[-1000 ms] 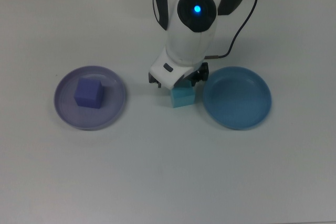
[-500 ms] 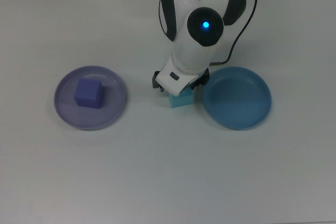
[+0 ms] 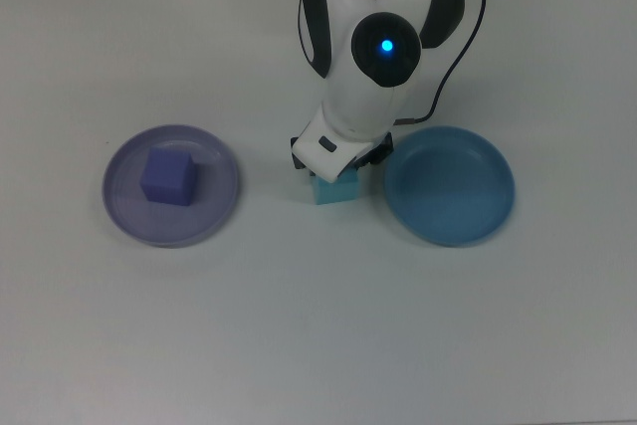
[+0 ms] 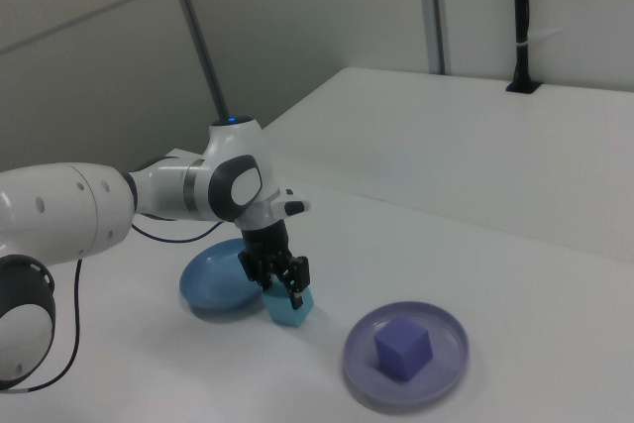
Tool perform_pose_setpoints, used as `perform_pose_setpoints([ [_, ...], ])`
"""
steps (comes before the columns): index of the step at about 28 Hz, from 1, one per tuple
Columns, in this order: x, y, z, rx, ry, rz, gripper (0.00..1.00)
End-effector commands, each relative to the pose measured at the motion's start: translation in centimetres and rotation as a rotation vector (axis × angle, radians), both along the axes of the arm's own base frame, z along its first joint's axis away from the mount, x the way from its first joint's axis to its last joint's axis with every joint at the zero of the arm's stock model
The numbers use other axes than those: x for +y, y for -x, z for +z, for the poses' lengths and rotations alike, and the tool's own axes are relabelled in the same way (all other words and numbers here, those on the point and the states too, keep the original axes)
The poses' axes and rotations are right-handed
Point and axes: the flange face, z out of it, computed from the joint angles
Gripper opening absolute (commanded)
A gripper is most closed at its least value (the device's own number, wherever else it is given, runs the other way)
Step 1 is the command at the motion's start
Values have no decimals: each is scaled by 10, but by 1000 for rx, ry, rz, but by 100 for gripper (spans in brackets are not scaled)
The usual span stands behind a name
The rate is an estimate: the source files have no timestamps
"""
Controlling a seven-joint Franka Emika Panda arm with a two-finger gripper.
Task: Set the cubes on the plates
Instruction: 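Move the gripper to the teal cube and grasp it, then carry the teal cube over the light blue plate and lower it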
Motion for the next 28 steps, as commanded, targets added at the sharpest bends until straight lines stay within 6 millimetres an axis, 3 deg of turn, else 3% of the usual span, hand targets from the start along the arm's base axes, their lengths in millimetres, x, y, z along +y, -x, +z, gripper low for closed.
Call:
perform_pose_setpoints([
  [1,-4,2,28,-55,-7,-21,10],
  [6,12,5,67,-113,-34,-29,11],
  [11,58,13,81,-155,-45,-50,11],
  [17,111,31,72,-148,-49,11,11],
  [21,151,38,54,-189,-80,45,11],
  [24,158,37,43,-204,-84,20,13],
  [25,158,37,39,-201,-78,15,15],
  [28,158,37,37,-201,-73,5,38],
])
